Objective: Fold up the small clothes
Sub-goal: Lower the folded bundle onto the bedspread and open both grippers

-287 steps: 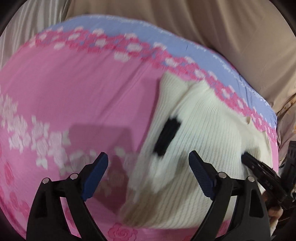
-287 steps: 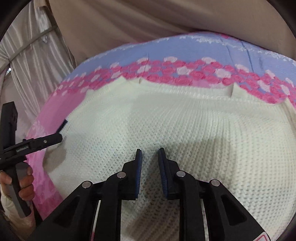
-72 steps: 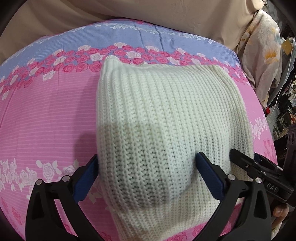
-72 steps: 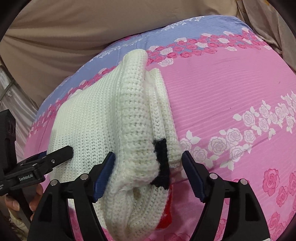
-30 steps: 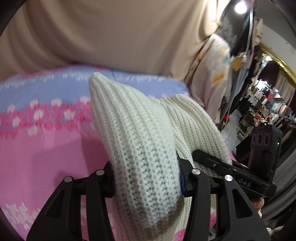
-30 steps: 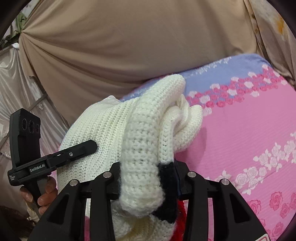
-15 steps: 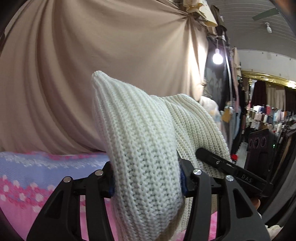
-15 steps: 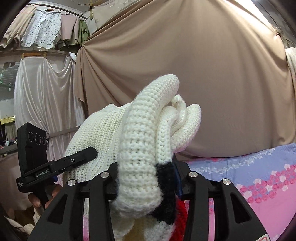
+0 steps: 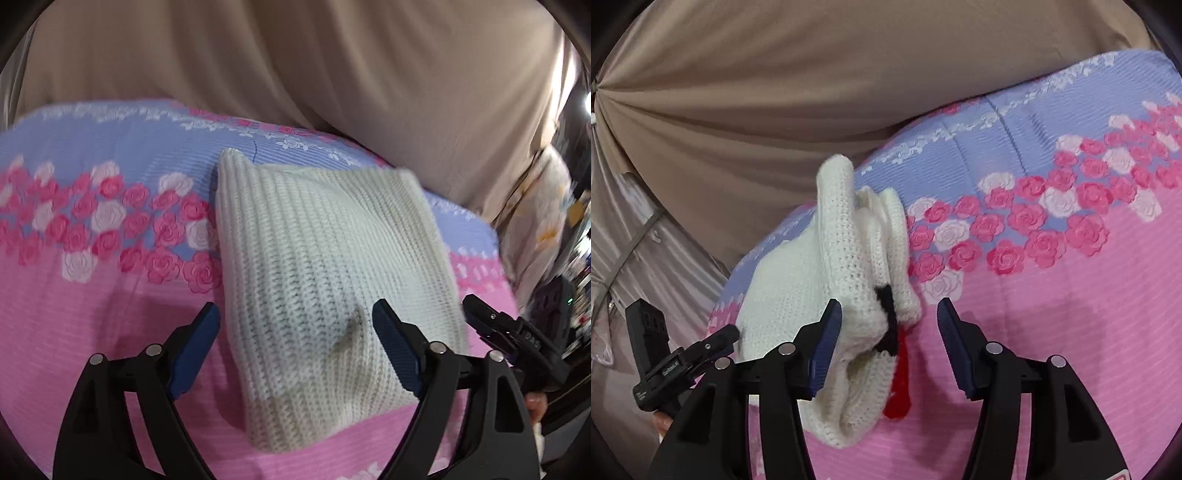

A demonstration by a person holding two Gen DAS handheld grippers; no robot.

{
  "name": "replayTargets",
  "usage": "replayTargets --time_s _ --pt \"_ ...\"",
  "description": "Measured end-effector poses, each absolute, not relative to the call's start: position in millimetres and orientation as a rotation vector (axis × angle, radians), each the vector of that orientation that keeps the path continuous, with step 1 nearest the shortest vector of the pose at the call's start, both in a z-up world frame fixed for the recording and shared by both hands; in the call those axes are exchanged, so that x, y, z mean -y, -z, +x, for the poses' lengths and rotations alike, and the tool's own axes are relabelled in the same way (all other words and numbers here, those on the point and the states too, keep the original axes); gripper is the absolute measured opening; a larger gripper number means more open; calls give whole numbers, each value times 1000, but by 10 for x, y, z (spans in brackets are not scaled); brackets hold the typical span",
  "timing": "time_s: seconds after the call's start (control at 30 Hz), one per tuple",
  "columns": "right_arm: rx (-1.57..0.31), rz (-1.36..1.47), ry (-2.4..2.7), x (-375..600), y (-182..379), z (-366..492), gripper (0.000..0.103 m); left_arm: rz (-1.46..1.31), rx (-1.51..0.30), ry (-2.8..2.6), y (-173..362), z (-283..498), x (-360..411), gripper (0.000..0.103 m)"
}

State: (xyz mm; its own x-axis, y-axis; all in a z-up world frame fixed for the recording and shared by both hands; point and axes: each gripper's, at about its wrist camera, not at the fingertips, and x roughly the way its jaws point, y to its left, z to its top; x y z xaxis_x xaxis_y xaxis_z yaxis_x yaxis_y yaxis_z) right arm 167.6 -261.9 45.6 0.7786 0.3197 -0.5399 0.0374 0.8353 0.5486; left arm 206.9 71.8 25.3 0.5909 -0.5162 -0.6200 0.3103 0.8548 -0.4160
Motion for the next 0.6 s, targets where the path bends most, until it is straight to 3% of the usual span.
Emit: replayTargets --time_s 0.07,0.3,0.33,0.37,0.47,0.53,0.6 --pt "-650 557 -173 2633 -590 1785 66 -376 -824 536 -275 2221 -811 94" --pt "-818 587 -248 2439 -354 2555 73 -461 -951 557 64 2701 -710 95" --pt "-847 599 -270 2404 -289 2622 71 -467 -960 575 106 2737 -682 92" --pt "-882 611 -305 2353 -202 2707 62 -467 -962 587 125 2757 -652 90" --pt "-868 578 -324 2242 -213 2752 43 -423 -923 615 39 2729 -590 69" --pt "-817 514 -316 2171 -389 2659 38 -382 -867 638 -125 2671 -524 58" --pt "-741 450 -325 2081 -640 2533 38 -347 -796 670 -327 2577 -443 56"
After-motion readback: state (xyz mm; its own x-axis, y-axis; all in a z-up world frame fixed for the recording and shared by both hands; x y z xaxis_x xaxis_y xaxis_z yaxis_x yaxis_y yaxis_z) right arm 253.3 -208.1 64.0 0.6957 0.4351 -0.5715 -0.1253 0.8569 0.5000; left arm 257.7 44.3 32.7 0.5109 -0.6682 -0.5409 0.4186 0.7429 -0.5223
